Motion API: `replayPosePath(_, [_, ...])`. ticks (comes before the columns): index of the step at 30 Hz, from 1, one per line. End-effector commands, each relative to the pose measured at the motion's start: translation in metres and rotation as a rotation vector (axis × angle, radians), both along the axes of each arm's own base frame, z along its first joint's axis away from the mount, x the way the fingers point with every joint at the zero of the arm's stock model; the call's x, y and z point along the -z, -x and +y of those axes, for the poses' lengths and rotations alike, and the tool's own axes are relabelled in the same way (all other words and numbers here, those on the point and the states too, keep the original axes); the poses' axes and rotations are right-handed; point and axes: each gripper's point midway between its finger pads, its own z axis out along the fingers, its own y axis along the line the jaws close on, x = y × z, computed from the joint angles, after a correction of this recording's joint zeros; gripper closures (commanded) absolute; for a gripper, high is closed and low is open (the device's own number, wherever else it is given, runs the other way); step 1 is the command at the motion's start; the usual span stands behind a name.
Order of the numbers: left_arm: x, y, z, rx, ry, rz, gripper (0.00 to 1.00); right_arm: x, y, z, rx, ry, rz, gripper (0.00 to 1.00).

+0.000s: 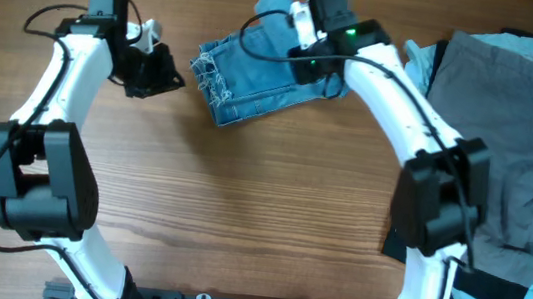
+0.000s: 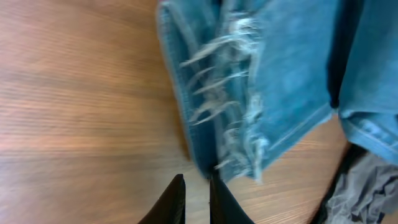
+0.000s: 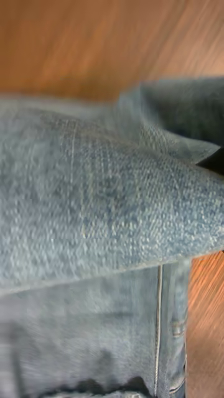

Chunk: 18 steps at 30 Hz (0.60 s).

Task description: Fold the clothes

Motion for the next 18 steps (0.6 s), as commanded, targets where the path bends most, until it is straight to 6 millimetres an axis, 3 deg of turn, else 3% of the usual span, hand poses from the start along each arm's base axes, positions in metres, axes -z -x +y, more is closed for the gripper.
replayPosePath(1, [-0.023, -0.016, -0.035, 0.083, 0.036, -0.120, 0.73, -0.111, -0.023, -0.069, 0.162, -0.049, -0.246, 0.96])
replayPosePath(4, [-0.028, -0.025, -0.061, 0.111, 0.050, -0.170, 0.73, -0.129, -0.026, -0.085, 0.185, -0.112, -0.274, 0.96])
replayPosePath(8, [-0.028, -0.035, -0.102, 0.185, 0.044, -0.257, 0.89, -0.122, -0.026, -0.084, 0.163, -0.156, -0.237, 0.96])
replayPosePath(11, [-0.005, -0.042, -0.110, 0.095, -0.021, -0.210, 0.94, -0.118, -0.027, -0.083, 0.162, -0.154, -0.232, 0.95])
replayPosePath(14, [0.021, -0.047, -0.131, 0.079, 0.001, -0.175, 0.95, -0.113, -0.028, -0.083, 0.163, -0.151, -0.221, 0.96])
replayPosePath(18, [0.061, -0.042, -0.143, 0.065, 0.000, -0.094, 0.96, -0.103, -0.029, -0.080, 0.154, -0.158, -0.195, 0.96])
